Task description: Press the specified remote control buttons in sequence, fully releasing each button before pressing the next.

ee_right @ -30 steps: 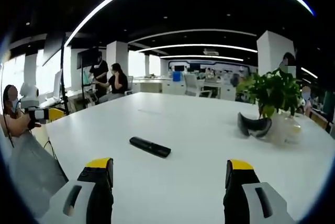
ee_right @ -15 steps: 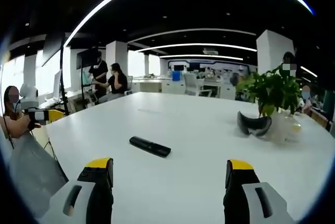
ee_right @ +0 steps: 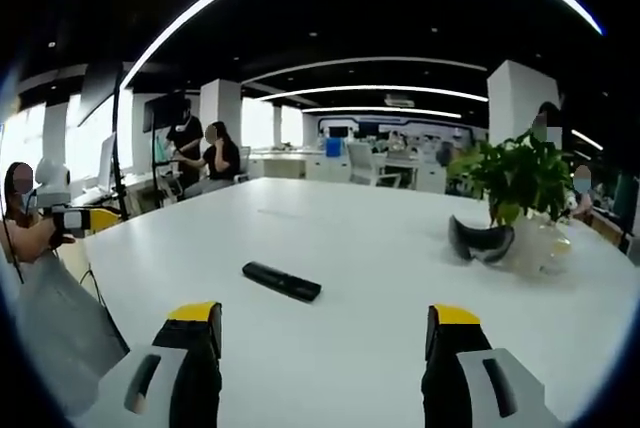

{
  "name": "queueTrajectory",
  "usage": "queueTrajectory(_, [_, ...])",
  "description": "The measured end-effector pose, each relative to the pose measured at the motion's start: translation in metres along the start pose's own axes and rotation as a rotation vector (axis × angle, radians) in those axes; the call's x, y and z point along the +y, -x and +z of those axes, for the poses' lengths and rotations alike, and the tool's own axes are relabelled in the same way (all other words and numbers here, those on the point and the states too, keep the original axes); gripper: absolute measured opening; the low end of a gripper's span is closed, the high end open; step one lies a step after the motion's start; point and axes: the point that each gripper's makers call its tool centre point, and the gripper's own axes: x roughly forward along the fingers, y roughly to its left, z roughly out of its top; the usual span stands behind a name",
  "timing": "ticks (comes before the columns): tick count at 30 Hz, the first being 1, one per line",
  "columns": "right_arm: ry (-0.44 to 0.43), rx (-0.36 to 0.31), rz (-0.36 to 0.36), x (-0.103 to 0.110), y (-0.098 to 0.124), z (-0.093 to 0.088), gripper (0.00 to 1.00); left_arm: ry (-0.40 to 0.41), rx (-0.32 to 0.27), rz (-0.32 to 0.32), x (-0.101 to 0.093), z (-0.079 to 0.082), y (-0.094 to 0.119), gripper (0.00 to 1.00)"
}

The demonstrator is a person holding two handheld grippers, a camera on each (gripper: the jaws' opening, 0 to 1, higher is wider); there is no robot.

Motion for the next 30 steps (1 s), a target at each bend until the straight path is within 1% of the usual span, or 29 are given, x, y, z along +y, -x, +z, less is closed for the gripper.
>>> queueTrajectory(2, [-0.024, 0.012, -0.014, -0.004, 0.0, -0.004, 0.84, 0.006, 0.0, -0.011, -0.002, 0.0, 0.0, 0.92])
queueTrajectory(5, [-0.056, -0.008, -0.007, -0.005, 0.002, -0.002, 0.84, -0.008, 0.016, -0.025, -0.006, -0.003, -0.001, 0.93])
queueTrajectory(8, [-0.037, -0.011, -0.019, -0.006, 0.002, -0.001, 0.85, -0.025, 0.015, -0.026, -0.008, -0.003, -0.001, 0.93])
queueTrajectory(11, [-0.033, 0.006, -0.02, -0.006, 0.002, -0.003, 0.85, -0.003, 0.039, -0.047, -0.011, -0.007, -0.002, 0.93])
queueTrajectory(15, [-0.05, 0.012, -0.01, -0.003, 0.003, -0.003, 0.84, 0.017, 0.054, -0.052, -0.011, -0.009, -0.002, 0.93])
queueTrajectory(17, [-0.056, 0.009, -0.009, -0.002, 0.003, -0.002, 0.83, 0.041, 0.063, -0.076, -0.012, -0.011, -0.002, 0.94])
queueTrajectory(18, [-0.055, 0.01, -0.009, -0.001, 0.004, -0.001, 0.82, 0.084, 0.077, -0.112, -0.017, -0.012, -0.003, 0.96])
queueTrajectory(19, [-0.05, 0.008, -0.014, -0.001, 0.006, 0.001, 0.81, 0.096, 0.08, -0.117, -0.017, -0.011, -0.004, 0.99])
queueTrajectory(20, [-0.052, 0.006, -0.026, -0.002, 0.007, 0.004, 0.79, 0.101, 0.111, -0.13, -0.018, -0.014, -0.005, 1.0])
queueTrajectory(21, [-0.057, 0.002, -0.035, -0.002, 0.009, 0.006, 0.78, 0.095, 0.115, -0.134, -0.018, -0.012, -0.007, 0.99])
queueTrajectory(22, [-0.062, -0.011, -0.061, -0.006, 0.011, 0.011, 0.78, 0.09, 0.118, -0.153, -0.021, -0.009, -0.009, 1.0])
queueTrajectory(24, [-0.065, -0.029, -0.094, -0.01, 0.014, 0.019, 0.79, 0.025, 0.158, -0.207, -0.026, -0.007, -0.014, 1.0])
queueTrajectory(25, [-0.102, -0.063, -0.124, -0.012, 0.017, 0.028, 0.8, -0.01, 0.175, -0.238, -0.029, -0.006, -0.018, 1.0])
queueTrajectory(26, [-0.121, -0.093, -0.133, -0.011, 0.02, 0.034, 0.8, -0.054, 0.205, -0.278, -0.032, -0.005, -0.024, 1.0])
queueTrajectory(27, [-0.13, -0.129, -0.147, -0.01, 0.022, 0.039, 0.8, -0.081, 0.217, -0.31, -0.035, -0.003, -0.028, 1.0])
queueTrajectory(28, [-0.132, -0.138, -0.154, -0.01, 0.023, 0.04, 0.8, -0.112, 0.232, -0.34, -0.038, -0.002, -0.033, 1.0])
queueTrajectory(29, [-0.13, -0.145, -0.174, -0.012, 0.023, 0.037, 0.79, -0.156, 0.234, -0.37, -0.041, 0.003, -0.041, 1.0])
queueTrajectory(30, [-0.125, -0.138, -0.176, -0.012, 0.023, 0.033, 0.79, -0.173, 0.25, -0.391, -0.043, 0.003, -0.045, 1.0])
